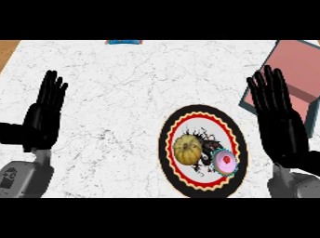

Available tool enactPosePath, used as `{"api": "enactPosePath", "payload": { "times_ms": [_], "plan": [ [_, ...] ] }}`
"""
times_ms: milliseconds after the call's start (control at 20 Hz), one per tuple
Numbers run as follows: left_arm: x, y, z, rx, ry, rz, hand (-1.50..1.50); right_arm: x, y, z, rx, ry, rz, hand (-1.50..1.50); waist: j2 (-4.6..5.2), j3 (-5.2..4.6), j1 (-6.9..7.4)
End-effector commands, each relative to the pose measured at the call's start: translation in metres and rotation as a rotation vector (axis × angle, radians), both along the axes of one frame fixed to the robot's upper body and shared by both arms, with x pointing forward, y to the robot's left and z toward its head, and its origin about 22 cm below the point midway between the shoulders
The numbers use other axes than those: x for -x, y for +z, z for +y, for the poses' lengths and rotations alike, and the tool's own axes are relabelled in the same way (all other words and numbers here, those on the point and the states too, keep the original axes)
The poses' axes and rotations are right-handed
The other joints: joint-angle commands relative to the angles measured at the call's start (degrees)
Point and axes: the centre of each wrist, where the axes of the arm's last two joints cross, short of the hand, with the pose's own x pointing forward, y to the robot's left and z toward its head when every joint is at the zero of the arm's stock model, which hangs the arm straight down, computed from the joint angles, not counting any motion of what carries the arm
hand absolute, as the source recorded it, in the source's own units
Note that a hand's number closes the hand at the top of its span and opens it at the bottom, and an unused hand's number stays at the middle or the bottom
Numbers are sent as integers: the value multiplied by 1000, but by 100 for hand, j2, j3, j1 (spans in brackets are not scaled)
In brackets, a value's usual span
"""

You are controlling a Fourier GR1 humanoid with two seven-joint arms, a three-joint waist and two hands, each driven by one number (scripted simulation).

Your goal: Pick the cupcake from the plate and place it in the cardboard box

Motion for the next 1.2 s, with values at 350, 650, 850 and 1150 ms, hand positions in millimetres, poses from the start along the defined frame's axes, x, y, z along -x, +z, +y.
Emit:
{"api": "enactPosePath", "payload": {
  "times_ms": [350, 650, 850, 1150],
  "plan": [
    [9, 18, 35, -404, -162, 3, 0, 43, 14, -129, 698, -730, 201, -150, -247, -215, -928],
    [12, 23, 25, -428, -270, -3, 0, 92, 34, -104, 981, -741, 180, -150, -223, -166, -576],
    [12, 32, 25, -436, -304, -13, 0, 113, 65, -85, 1160, -725, 189, -150, -182, -161, -385],
    [11, 33, 23, -442, -348, -22, 0, 131, 83, -60, 1447, -607, 464, -150, -99, -161, -102]
  ]
}}
